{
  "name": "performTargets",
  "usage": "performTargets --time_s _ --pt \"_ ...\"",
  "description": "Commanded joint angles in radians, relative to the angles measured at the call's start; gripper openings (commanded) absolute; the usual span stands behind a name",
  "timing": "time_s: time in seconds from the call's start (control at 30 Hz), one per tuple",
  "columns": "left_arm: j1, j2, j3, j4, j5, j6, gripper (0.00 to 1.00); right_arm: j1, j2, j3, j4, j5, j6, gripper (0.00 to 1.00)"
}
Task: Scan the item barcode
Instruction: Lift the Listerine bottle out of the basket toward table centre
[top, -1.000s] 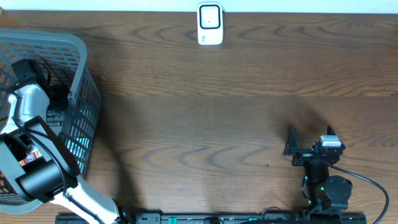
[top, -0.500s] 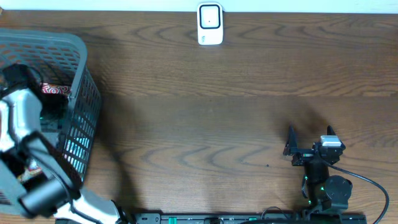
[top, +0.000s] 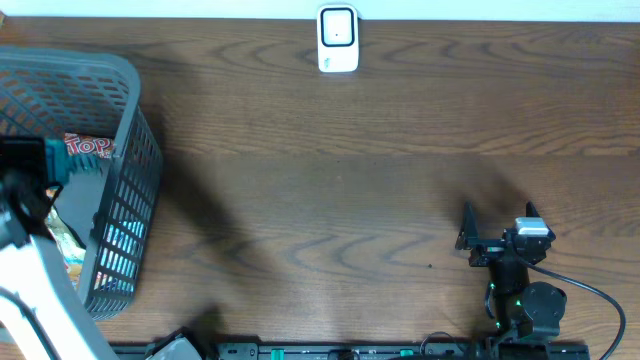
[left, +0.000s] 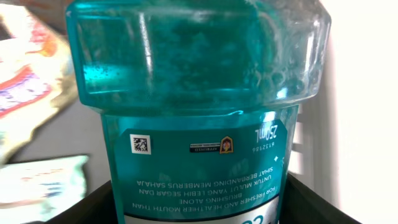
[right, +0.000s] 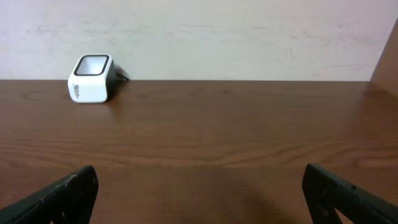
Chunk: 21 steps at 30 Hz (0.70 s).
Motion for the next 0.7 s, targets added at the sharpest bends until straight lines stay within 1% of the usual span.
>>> performTargets --time_s 0.0,0.17,0.23,0.3,0.37,0.43,0.53,0.6,0.67 --pt "-0.003 -0.12 0.052 0.047 0.171 -0.061 0.51 -0.003 -0.004 -0.002 -0.004 0.005 0.013 0.99" --pt "-0.06 -0.15 0.052 0.07 0.253 -0.094 0.51 -0.003 -0.004 -0.002 -0.004 0.005 0.013 0.99" --pt "-0.154 -0.135 0.052 0.073 0.297 -0.105 0.5 -0.003 -0.004 -0.002 -0.004 0.005 0.013 0.99" --pt "-0.235 -0.116 0.052 0.073 0.299 -0.105 0.51 -0.003 -0.004 -0.002 -0.004 0.005 0.013 0.99" --pt "-0.353 -0.081 0.052 0.073 0.292 -0.096 0.5 -0.003 -0.004 -0.002 -0.004 0.005 0.013 0.99" --pt "-0.456 -0.043 0.052 0.072 0.267 -0.084 0.5 -0.003 -0.004 -0.002 -0.004 0.005 0.013 0.99" --pt "-0.665 0.055 0.052 0.056 0.162 -0.039 0.5 -0.003 -0.004 -0.002 -0.004 0.005 0.013 0.99" --pt "-0.74 0.1 0.052 0.041 0.125 -0.013 0.5 -0.003 -0.004 -0.002 -0.004 0.005 0.013 0.99" --pt "-0.848 0.179 0.052 0.01 0.072 0.019 0.5 -0.003 -0.004 -0.002 -0.004 0.005 0.013 0.99"
